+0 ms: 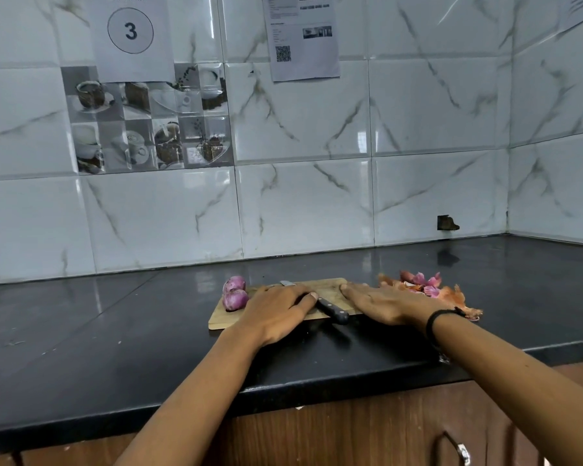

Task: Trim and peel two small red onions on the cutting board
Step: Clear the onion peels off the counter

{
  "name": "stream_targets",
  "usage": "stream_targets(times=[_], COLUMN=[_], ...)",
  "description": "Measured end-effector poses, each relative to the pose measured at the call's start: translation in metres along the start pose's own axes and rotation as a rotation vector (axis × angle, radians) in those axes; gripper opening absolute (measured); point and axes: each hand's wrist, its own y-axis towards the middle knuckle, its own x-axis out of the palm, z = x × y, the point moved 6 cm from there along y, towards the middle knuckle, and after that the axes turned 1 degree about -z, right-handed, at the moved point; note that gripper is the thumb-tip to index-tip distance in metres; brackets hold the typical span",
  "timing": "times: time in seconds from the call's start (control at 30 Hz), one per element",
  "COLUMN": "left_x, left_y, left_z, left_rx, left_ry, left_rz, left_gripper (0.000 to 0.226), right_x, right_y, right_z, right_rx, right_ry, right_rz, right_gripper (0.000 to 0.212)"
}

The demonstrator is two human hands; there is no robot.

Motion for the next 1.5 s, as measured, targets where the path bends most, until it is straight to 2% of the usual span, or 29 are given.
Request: stream_targets(times=[0.1, 0.2, 0.43, 0.53, 0.77, 0.83, 0.97, 1.0, 1.17, 1.27, 1.5], left_x=[0.000, 0.000, -0.010, -0.012, 0.006, 0.017, 0.038, 0.042, 0.053, 0.057, 0.084], left_y=[-0.001, -0.003, -0.007, -0.003, 0.030, 0.036, 0.046, 0.049, 0.071, 0.088, 0.119], left_z=[0.001, 0.006, 0.023, 0.041, 0.104, 0.126, 0.152, 0.155, 0.153, 0.154, 0.153], left_rx=[0.007, 0.018, 0.061, 0.072, 0.053, 0.054, 0.002, -0.026, -0.187, -0.222, -0.235], left_ry=[-0.001, 0.029, 0.088, 0.041, -0.082, -0.166, -0.370, -0.419, -0.583, -0.648, -0.780], left_rz=[-0.009, -0.014, 0.087, 0.088, 0.055, 0.028, -0.033, -0.045, -0.043, -0.040, -0.190], left_gripper=[0.045, 0.044, 0.041, 0.041, 0.046, 0.047, 0.046, 0.048, 0.063, 0.063, 0.074], right_x=[0.005, 0.008, -0.017, -0.031, -0.035, -0.030, -0.017, -0.016, -0.020, -0.021, -0.027], right_y=[0.007, 0.005, -0.016, -0.026, -0.044, -0.047, -0.041, -0.038, -0.021, -0.007, 0.014], right_z=[0.016, 0.018, 0.020, 0.036, 0.084, 0.095, 0.111, 0.113, 0.116, 0.117, 0.112], right_rx=[0.021, -0.045, -0.143, -0.113, 0.080, 0.114, 0.142, 0.143, 0.121, 0.081, 0.006], right_ry=[-0.078, -0.070, -0.117, -0.104, 0.042, 0.060, 0.127, 0.150, 0.176, 0.157, 0.155], right_rz=[0.072, 0.107, 0.266, 0.330, 0.448, 0.432, 0.339, 0.328, 0.324, 0.299, 0.272], right_gripper=[0.064, 0.060, 0.066, 0.067, 0.068, 0.084, 0.140, 0.145, 0.133, 0.127, 0.115])
